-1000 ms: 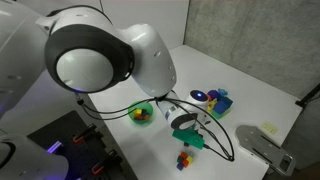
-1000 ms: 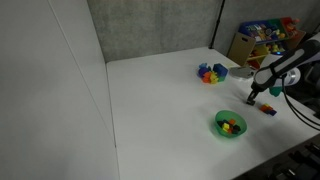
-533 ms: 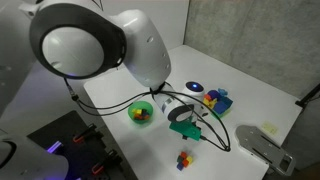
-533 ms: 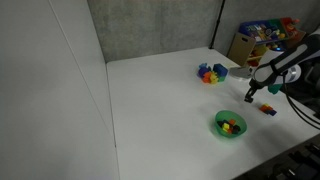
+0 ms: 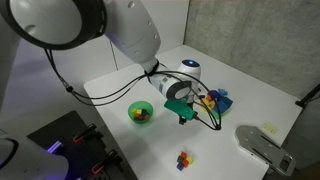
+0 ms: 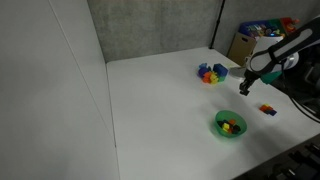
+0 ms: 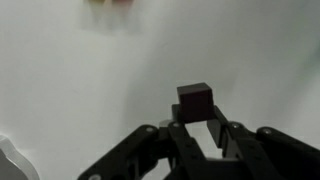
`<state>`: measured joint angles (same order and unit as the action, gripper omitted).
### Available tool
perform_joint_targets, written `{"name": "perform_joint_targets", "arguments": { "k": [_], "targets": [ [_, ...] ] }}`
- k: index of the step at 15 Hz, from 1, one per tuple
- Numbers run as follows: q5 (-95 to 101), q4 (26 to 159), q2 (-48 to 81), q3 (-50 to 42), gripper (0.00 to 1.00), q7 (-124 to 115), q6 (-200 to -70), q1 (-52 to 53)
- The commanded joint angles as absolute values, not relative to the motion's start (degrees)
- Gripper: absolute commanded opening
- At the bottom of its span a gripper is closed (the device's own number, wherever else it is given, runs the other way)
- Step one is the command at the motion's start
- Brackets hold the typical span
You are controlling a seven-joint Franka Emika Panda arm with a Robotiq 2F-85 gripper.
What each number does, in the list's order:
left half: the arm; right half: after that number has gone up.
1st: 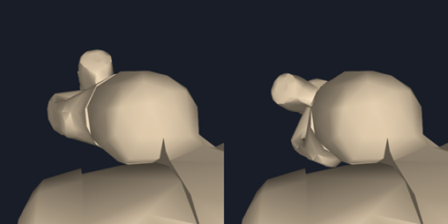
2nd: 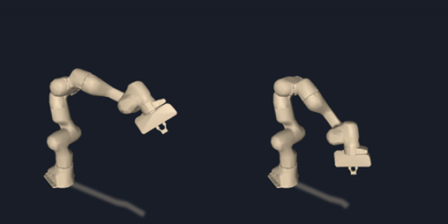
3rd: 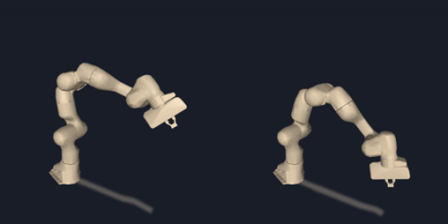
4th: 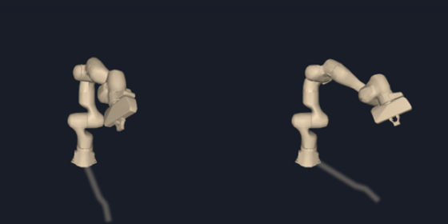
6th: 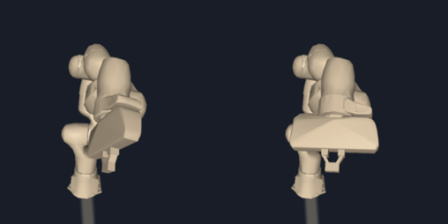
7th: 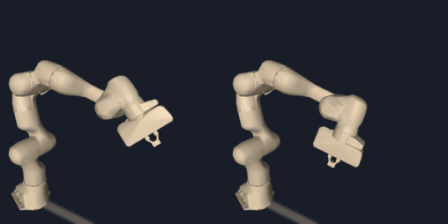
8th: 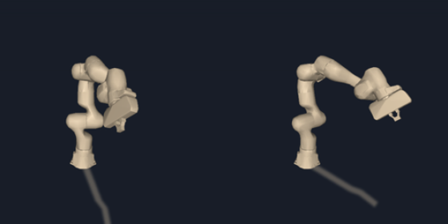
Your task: Put the green block inside the bowl
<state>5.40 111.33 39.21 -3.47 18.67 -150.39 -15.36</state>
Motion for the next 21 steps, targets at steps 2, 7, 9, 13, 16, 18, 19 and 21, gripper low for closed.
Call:
{"name": "perform_joint_targets", "arguments": {
  "k": [2, 7, 9, 13, 16, 18, 19, 21],
  "targets": [
    [5.28, 118.09, 30.71, -3.98, 0.10, 12.28, -147.21, -10.75],
    [5.34, 127.40, 24.32, -2.86, 0.10, 10.54, -149.27, -7.27],
    [4.87, 130.77, 22.34, -1.95, 0.10, 10.42, -149.62, -6.24],
    [4.64, 136.04, 20.00, -0.05, 0.10, 9.26, -150.89, -3.59],
    [4.74, 138.68, 19.89, 0.76, 0.10, 6.50, -153.97, -1.02],
    [4.17, 140.11, 20.27, 1.53, 0.10, 5.33, -156.68, 0.09],
    [4.12, 140.56, 20.55, 1.79, 0.10, 4.53, -157.68, 0.67],
    [4.83, 141.00, 21.59, 1.56, 0.10, 2.72, -160.00, 2.08]
  ]
}}
